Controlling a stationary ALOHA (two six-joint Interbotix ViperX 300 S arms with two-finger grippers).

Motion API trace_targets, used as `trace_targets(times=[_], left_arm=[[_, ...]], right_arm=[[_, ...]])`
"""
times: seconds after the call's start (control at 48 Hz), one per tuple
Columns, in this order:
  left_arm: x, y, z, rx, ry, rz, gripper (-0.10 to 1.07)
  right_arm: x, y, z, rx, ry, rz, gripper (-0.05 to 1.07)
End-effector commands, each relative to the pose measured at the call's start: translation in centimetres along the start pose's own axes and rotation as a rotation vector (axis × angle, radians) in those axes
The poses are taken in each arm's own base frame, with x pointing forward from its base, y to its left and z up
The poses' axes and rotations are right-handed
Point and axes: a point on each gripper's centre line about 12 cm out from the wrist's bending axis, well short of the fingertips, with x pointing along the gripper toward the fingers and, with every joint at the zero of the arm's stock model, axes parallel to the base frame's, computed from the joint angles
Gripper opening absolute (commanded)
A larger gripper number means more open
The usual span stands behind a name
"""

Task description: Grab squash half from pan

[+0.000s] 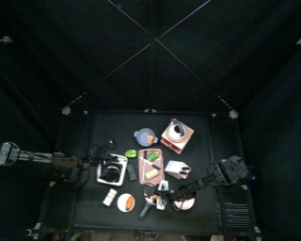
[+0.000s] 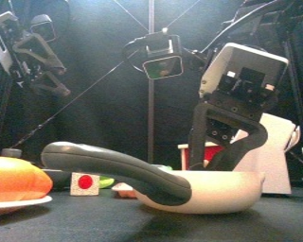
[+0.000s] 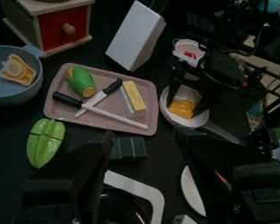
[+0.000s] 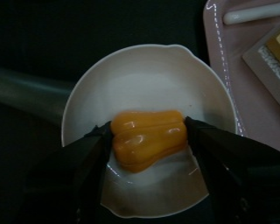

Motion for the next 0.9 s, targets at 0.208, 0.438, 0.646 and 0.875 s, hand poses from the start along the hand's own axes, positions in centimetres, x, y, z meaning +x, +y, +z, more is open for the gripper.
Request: trace_targets(times=[0.208, 0.438, 0.646, 0.875], left_arm=[[0.0, -0.1, 0.5, 0.002, -0.014, -0.003, 0.93], [0.0, -0.1, 0.5, 0.002, -0.014, -0.003, 0.93], [0.0, -0.1, 0.5, 0.002, -0.013, -0.003, 0.93], [0.0, -0.1, 0.5, 0.002, -0.016, -0.006, 0.93]], right_arm=[[-5.8, -0.8, 3.1, 0.037, -0.093, -0.015, 0.81], [-7.1, -1.8, 3.9, 0.060, -0.121, -0.019, 0.81], [-6.7, -2.0, 3.8, 0.067, -0.111, -0.025, 0.81], [-7.0, -2.5, 4.3, 0.076, -0.124, -0.029, 0.81]])
